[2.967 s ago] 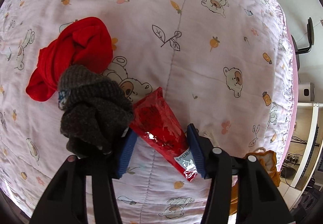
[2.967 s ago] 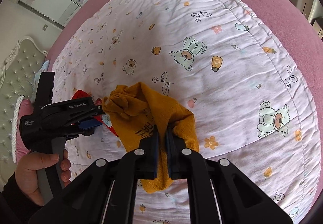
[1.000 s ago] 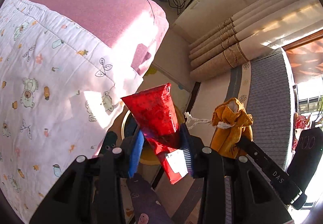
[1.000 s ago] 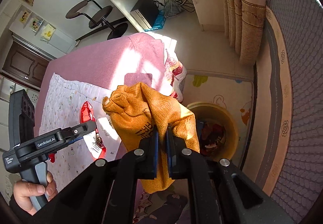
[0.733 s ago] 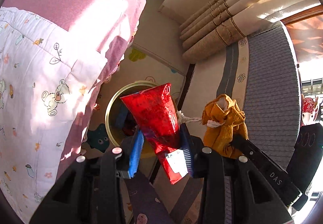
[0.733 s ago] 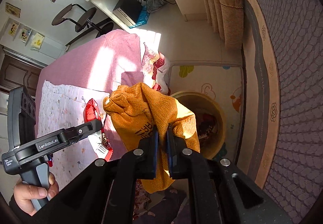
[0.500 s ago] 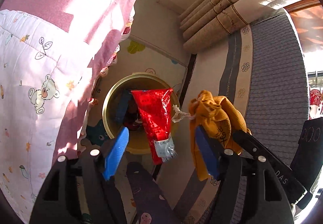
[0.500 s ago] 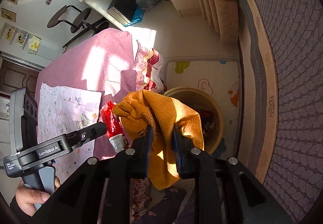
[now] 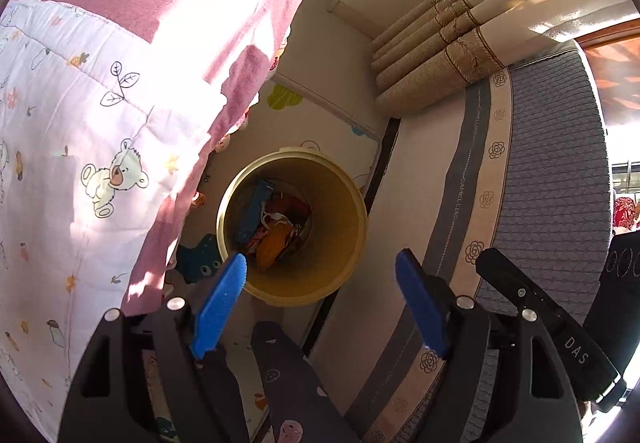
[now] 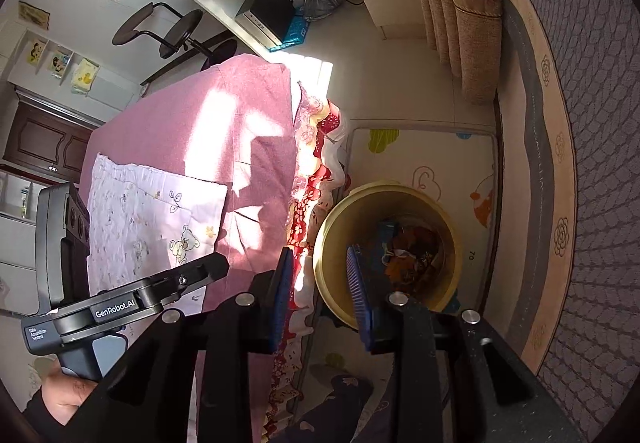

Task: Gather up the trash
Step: 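Move both open tools back over the red cloth and grey sock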

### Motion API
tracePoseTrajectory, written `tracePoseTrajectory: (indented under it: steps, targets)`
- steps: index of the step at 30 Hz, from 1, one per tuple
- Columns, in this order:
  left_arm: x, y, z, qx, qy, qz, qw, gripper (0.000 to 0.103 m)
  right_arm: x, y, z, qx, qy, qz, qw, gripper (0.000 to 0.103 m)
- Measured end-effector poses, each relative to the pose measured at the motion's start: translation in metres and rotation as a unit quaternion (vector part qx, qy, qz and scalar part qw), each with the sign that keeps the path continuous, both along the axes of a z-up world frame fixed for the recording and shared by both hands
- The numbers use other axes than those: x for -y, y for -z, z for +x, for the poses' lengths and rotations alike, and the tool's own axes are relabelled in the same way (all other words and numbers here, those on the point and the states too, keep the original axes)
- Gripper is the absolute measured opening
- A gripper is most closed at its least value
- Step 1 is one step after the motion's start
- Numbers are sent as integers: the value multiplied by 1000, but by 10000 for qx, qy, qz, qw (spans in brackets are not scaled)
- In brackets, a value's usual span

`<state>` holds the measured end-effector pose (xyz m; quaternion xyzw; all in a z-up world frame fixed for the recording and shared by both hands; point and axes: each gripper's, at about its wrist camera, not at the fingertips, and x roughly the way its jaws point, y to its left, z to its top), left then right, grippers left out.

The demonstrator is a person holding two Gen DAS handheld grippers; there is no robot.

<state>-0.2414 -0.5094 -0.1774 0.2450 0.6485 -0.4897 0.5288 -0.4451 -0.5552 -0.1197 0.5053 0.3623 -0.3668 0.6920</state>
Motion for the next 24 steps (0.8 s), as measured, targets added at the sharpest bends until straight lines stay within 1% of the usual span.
tracePoseTrajectory:
  steps: [7, 11, 14, 19, 24]
  targets:
    - [-13, -17, 27, -27, -352, -201, 9992, 77, -2, -12, 26, 22, -222, -115, 9997, 28]
    - [-31, -32, 56, 45, -660, -362, 9972, 77, -8, -23, 56, 62, -509, -210, 9985, 28]
    - [-51, -46, 85, 130, -973, -508, 9939, 77, -14, -33, 87, 121, -803, -309, 9962, 28]
    - [-94, -74, 142, 360, -1528, -777, 9845, 77, -33, -51, 152, 264, -1411, -465, 9885, 28]
    - [-151, -92, 206, 610, -2184, -904, 9698, 78, -63, -61, 233, 433, -2174, -561, 9735, 28]
